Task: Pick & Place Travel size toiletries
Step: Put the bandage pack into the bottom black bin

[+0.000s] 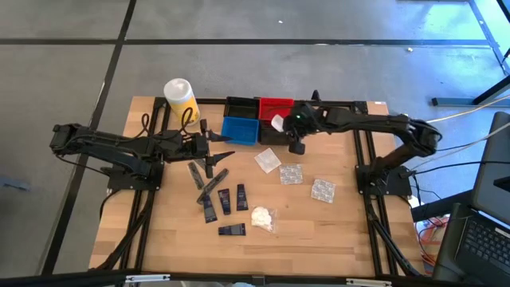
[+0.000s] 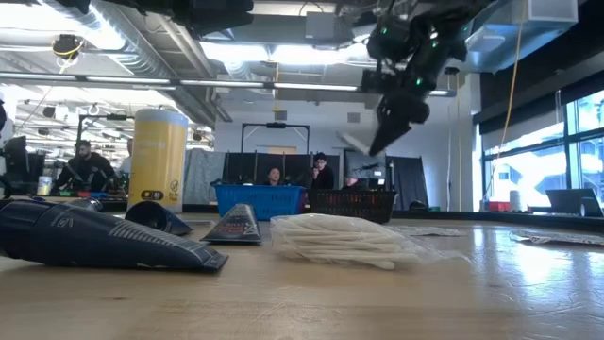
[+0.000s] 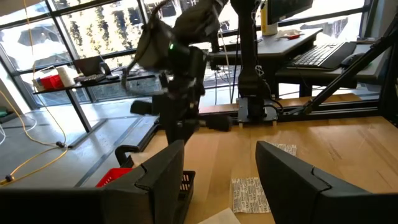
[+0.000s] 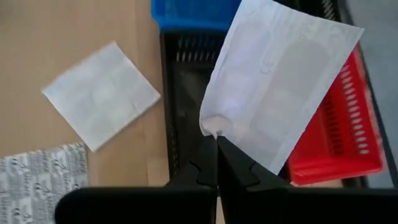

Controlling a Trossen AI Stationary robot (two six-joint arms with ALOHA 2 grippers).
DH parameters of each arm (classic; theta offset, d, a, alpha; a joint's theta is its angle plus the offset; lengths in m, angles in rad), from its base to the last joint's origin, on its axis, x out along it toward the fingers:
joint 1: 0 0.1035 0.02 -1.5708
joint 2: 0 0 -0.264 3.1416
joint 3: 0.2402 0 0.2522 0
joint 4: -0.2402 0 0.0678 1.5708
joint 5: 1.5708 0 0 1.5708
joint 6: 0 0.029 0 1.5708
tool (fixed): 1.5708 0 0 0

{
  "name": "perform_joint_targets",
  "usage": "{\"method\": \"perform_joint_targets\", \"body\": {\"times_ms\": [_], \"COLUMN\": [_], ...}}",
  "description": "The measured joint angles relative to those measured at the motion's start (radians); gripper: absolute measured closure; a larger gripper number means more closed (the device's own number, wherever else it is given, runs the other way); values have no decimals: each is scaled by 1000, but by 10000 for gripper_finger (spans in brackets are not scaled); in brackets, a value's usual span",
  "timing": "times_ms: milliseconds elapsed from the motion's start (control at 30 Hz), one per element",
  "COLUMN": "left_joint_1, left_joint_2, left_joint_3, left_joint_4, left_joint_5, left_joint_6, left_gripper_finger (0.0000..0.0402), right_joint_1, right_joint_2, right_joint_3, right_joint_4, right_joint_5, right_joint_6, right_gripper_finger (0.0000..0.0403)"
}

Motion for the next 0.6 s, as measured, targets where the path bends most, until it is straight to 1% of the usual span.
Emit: {"method": "perform_joint_targets", "body": {"times_ms": [433,600], "left_joint_1": [0,0], "left_joint_2": [0,0], "left_joint_3": [0,0], "left_joint_4": [0,0], "left_joint_5": [0,0], "left_joint_6": [0,0], "left_gripper_finger": [206,206], "right_joint_1": [-13,-13], "right_joint_2": [123,148], "right_joint_3": [0,31], "right_joint_4": [10,15], "right_joint_5": [1,5], "right_joint_6": [-50,-51], "right_gripper_finger": [403,403]}}
